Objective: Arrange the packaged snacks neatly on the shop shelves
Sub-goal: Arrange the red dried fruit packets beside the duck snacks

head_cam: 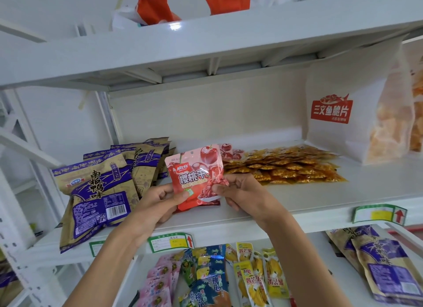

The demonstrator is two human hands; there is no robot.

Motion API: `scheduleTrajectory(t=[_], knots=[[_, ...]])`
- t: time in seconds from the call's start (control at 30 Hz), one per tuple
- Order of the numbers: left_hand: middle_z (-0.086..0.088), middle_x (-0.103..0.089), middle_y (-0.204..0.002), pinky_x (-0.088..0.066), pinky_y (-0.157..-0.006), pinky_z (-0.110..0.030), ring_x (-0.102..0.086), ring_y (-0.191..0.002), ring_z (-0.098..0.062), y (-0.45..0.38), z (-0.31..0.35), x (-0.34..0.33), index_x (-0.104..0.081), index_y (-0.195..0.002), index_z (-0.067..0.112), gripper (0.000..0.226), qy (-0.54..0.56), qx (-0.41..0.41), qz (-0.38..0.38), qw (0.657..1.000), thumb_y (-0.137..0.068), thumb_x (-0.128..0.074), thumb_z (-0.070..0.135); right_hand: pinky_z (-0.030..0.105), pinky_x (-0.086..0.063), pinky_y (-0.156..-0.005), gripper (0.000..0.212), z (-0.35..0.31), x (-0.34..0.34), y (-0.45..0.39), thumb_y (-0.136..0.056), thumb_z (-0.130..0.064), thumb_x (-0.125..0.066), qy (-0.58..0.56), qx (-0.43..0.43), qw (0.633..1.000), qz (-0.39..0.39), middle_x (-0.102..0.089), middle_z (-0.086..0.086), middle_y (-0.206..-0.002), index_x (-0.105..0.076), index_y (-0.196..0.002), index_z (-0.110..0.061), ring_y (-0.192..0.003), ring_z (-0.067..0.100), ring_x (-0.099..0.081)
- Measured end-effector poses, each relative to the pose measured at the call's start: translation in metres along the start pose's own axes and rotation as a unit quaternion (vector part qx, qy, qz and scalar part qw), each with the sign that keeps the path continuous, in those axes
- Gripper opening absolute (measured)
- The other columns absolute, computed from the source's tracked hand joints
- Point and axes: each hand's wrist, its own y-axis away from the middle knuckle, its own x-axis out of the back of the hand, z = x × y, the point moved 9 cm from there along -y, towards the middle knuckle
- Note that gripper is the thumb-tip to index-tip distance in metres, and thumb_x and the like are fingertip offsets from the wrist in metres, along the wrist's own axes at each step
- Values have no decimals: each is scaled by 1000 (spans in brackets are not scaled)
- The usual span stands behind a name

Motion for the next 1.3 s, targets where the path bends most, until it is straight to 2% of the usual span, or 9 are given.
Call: scheduleTrajectory(t=[0.5, 0.6, 0.77, 0.83, 0.87, 0.9, 1.0, 1.13, 1.3], knots=[[7, -48, -54, -14, -52, -32, -23, -51, -15, 1, 0, 4, -82, -99, 27, 17, -13, -14, 15, 1000, -84, -76, 33, 8, -34, -52, 46, -9, -9, 5, -104, -41, -59, 16, -22, 1000, -14, -55, -6, -60, -67, -105, 4, -48, 1, -42], [8, -46, -53, -13, -51, -32, -23, -50, -16, 1, -1, 5, -81, -100, 24, 18, -25, -20, 7, 999, -85, -77, 33, 8, -46, -65, 22, -12, -12, 6, -103, -29, -65, -4, -5, 1000, -7, -73, -14, -78, -72, -103, -9, -67, -4, -64], [18, -62, -53, -41, -49, -5, -53, -43, 4, 5, 11, -12, -66, -123, 6, 27, -50, -6, -16, 999, -96, -68, 10, 8, -48, -66, 18, -16, -3, 4, -102, -19, -66, -9, 20, 999, 37, -75, -15, -74, -74, -107, -4, -66, -6, -66], [17, -61, -52, -53, -53, -21, -50, -42, -18, 6, 13, -10, -60, -129, 6, 32, -29, -5, -9, 1000, -98, -67, 11, 6, -42, -53, 20, -14, -1, 3, -100, -17, -68, -3, 10, 998, 61, -70, -17, -66, -74, -109, -1, -53, -6, -58], [15, -61, -54, -49, -78, -58, -40, -49, -36, 5, 8, -4, -58, -133, 10, 39, -10, -4, -7, 1000, -97, -70, 18, 8, -39, -49, 21, -14, -1, 3, -99, -19, -70, 13, 5, 997, 70, -69, -13, -66, -74, -111, -2, -50, -4, -55], [11, -63, -60, -10, -52, -46, -29, -55, -39, 5, 5, 0, -58, -136, 17, 47, -4, -3, -7, 1000, -94, -74, 29, 12, -38, -46, 23, -14, 2, 2, -98, -22, -72, 20, 2, 996, 83, -70, -5, -69, -74, -113, -5, -49, -1, -51], [-14, -60, -80, -24, -61, -39, -35, -67, -26, 5, 1, 9, -56, -137, 38, 62, 8, -4, 13, 1000, -83, -83, 53, 22, -35, -44, 21, -26, 25, 1, -99, -24, -71, -28, 19, 984, 174, -71, 21, -80, -72, -113, -8, -50, 11, -48], [5, -35, -59, -19, -52, -33, -23, -54, -17, 7, 1, 8, -54, -140, 34, 61, 9, 0, 11, 1000, -84, -75, 49, 19, -39, -45, 8, -47, 15, -4, -99, -21, -71, 126, 46, 979, 154, -74, -6, -68, -74, -96, -14, -45, 5, -51], [0, -45, -67, -20, -49, -30, -26, -53, -14, 6, 5, 10, -59, -134, 33, 57, -1, 1, 30, 1000, -84, -74, 55, 21, -54, -57, 13, -42, -3, -7, -99, -29, -70, 240, 56, 956, 160, -78, -7, -87, -75, -99, -17, -67, 1, -70]])
